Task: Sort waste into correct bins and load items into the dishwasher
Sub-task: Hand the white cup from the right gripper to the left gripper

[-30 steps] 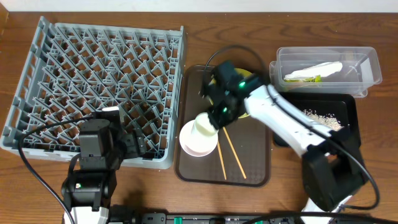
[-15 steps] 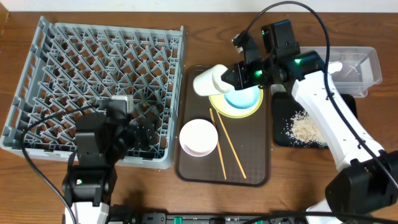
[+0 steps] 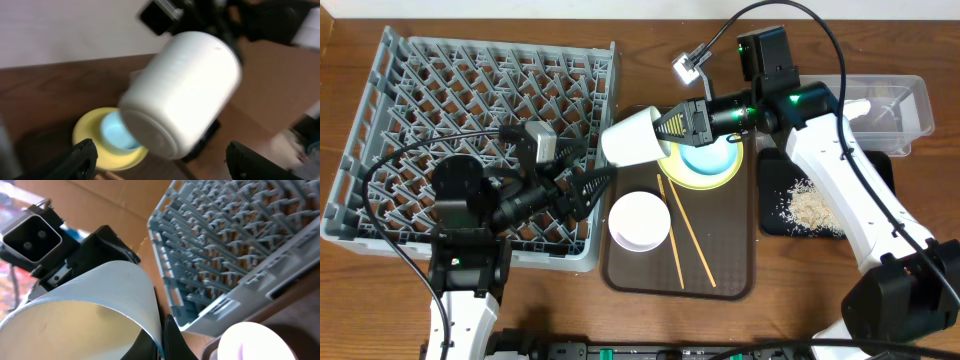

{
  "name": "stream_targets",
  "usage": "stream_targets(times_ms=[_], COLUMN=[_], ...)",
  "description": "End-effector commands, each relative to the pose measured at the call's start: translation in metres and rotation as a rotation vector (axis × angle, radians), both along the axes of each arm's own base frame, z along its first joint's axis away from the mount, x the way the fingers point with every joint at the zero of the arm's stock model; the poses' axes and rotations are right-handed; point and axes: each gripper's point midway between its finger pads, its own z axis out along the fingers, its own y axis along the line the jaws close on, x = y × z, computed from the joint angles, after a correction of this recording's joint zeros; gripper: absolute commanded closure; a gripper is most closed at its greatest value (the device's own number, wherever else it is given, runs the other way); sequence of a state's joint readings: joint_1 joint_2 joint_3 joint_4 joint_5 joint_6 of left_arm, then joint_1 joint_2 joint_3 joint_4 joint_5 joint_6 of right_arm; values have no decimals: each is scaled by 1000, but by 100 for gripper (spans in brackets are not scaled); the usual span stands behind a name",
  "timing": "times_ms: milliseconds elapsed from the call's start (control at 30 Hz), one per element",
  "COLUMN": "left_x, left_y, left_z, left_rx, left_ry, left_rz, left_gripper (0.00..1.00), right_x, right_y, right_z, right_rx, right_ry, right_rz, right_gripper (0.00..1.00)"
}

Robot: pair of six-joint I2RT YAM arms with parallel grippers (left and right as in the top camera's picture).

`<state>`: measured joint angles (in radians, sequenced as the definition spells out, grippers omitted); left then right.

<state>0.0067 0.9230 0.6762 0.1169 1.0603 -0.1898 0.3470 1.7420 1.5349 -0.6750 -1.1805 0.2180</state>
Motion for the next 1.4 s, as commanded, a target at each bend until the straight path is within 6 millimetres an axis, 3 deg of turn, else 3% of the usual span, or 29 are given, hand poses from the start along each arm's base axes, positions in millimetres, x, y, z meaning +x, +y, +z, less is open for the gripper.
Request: stream_targets(times_ms=[0,467,767,1133,1367], left_x=[-24,-28,-27,-6,-5], left_y=[-14,-16,-15,-15,-15], left_z=[23,30,28,3,21], left_rx=[-53,-62,-62,-72,-70], left_ry=[-43,-71,-64,40,-70], left_rz=[-176,-205,-199,-190,-197], left_gripper=[15,15,15,15,15], right_x=[-19,-50,-35,-25,-30], right_y=[11,43,29,17,21], right_z=[16,22,22,24,23], right_rx=[92,117,115,125,121], right_ry=[35,32,43,62,72], right_rz=[99,211,161,131,143], right_gripper=[99,99,99,99,99])
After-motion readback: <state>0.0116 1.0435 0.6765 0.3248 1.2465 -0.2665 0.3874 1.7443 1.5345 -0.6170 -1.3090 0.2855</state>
